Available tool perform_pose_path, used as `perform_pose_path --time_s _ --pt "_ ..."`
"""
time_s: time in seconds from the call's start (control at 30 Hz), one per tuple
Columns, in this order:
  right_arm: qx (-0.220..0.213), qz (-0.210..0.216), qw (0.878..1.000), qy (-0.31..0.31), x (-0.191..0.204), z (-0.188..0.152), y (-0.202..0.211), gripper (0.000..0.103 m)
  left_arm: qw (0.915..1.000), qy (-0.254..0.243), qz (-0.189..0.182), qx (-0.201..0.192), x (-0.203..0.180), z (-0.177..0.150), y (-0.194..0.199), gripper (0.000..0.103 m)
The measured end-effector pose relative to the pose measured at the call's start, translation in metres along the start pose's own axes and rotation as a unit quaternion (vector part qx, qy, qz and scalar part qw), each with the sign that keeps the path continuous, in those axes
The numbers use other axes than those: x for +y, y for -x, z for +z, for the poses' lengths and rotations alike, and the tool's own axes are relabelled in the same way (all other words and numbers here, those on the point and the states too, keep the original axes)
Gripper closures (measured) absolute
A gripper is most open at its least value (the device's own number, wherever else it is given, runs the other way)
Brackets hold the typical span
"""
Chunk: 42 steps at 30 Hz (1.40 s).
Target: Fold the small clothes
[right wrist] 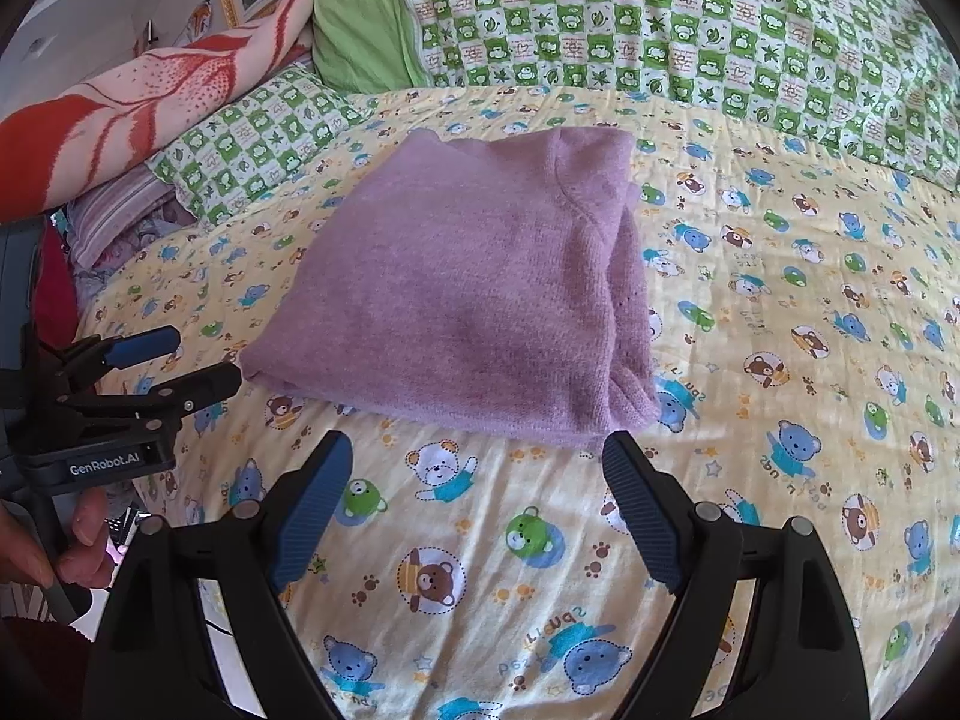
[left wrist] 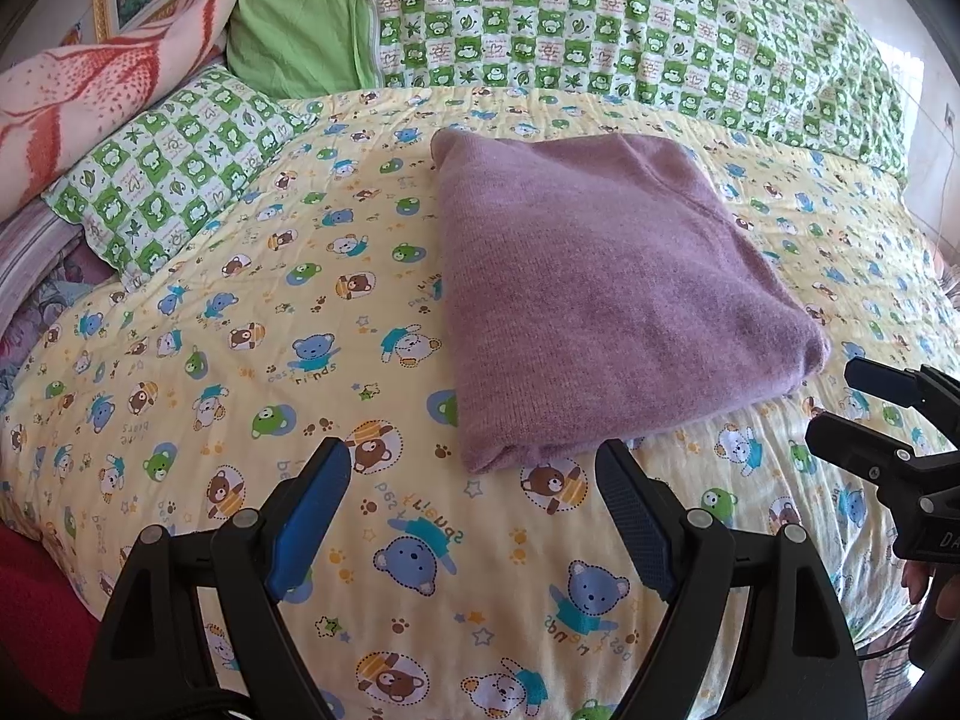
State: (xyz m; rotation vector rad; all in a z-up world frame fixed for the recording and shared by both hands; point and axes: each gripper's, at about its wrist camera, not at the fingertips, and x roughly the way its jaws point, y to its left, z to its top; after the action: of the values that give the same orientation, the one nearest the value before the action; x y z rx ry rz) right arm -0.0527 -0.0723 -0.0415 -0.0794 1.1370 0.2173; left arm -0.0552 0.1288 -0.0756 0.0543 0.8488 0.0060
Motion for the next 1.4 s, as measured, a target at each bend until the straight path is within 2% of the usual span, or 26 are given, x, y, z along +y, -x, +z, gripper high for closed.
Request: perform_pose_path --time_s 1.4 --pt "-0.002 0.006 1.0 -0.001 0.0013 0.0044 0.0017 0.017 1.0 -0.003 -0.002 0.003 -0.0002 0.0011 0.0012 0.019"
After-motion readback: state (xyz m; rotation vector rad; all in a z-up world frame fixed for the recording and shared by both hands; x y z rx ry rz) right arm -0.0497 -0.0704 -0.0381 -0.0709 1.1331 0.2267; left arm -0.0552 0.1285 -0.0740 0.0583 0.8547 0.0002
